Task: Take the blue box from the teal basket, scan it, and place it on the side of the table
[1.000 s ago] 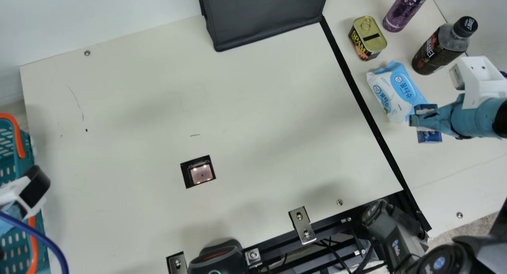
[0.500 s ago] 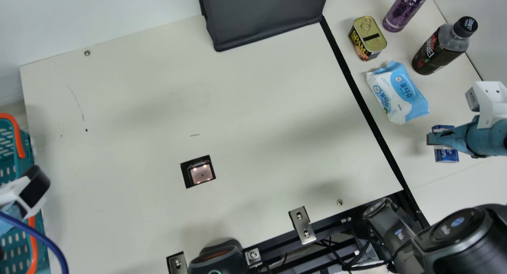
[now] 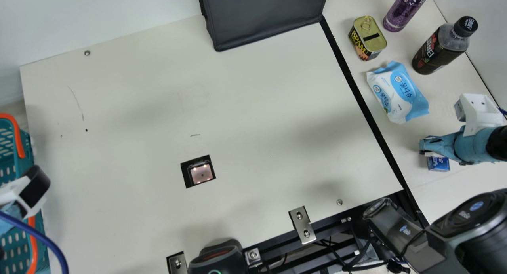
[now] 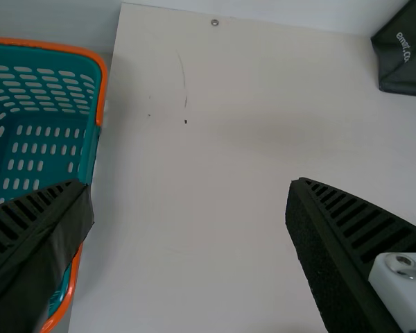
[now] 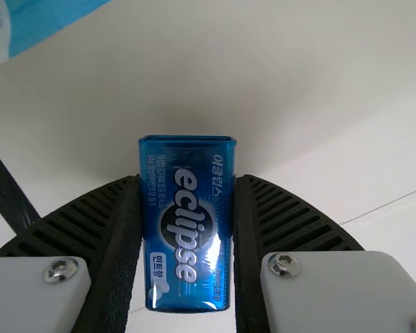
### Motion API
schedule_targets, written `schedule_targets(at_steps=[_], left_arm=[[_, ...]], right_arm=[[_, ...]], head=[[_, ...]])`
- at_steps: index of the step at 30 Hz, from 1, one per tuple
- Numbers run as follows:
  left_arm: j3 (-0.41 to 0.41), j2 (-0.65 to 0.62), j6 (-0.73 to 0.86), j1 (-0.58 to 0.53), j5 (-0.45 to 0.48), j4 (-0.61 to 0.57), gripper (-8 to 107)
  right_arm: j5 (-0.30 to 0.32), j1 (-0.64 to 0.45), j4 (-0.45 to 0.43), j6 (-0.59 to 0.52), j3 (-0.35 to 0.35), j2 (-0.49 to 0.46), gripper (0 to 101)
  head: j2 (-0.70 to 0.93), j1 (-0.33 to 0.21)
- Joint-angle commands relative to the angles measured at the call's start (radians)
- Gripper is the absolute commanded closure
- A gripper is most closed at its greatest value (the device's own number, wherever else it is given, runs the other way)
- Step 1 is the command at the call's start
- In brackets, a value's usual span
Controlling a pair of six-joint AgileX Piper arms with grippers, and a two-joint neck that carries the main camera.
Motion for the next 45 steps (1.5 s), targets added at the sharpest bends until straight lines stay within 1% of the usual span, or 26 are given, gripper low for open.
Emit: schedule_targets(at_steps=[1, 4, 5, 14, 33, 39, 45], left_arm=[[0.000, 0.000, 0.000, 0.000, 0.000, 0.000, 9], [0.000, 0.000, 0.000, 0.000, 0.000, 0.000, 9], [0.000, 0.000, 0.000, 0.000, 0.000, 0.000, 9], [0.000, 0.000, 0.000, 0.000, 0.000, 0.000, 9], [0.000, 0.000, 0.000, 0.000, 0.000, 0.000, 9], [0.000, 0.000, 0.000, 0.000, 0.000, 0.000, 9], [0.000, 0.000, 0.000, 0.000, 0.000, 0.000, 9]], right_arm=[[-0.017, 0.006, -0.004, 0.013, 0.008, 0.006, 101], [-0.038, 0.017, -0.007, 0.029, 0.018, 0.015, 101], [-0.044, 0.020, -0.006, 0.033, 0.021, 0.018, 100], [-0.076, 0.044, 0.021, 0.051, 0.037, 0.028, 69], [-0.091, 0.072, 0.087, 0.047, 0.060, 0.007, 6], [-0.076, 0.086, 0.097, 0.053, 0.046, -0.048, 6], [-0.060, 0.145, 0.074, 0.106, -0.002, -0.118, 6]], head=[[-0.002, -0.029], [-0.002, -0.029], [-0.002, -0.029], [-0.002, -0.029], [-0.002, -0.029], [-0.002, -0.029], [-0.002, -0.029]])
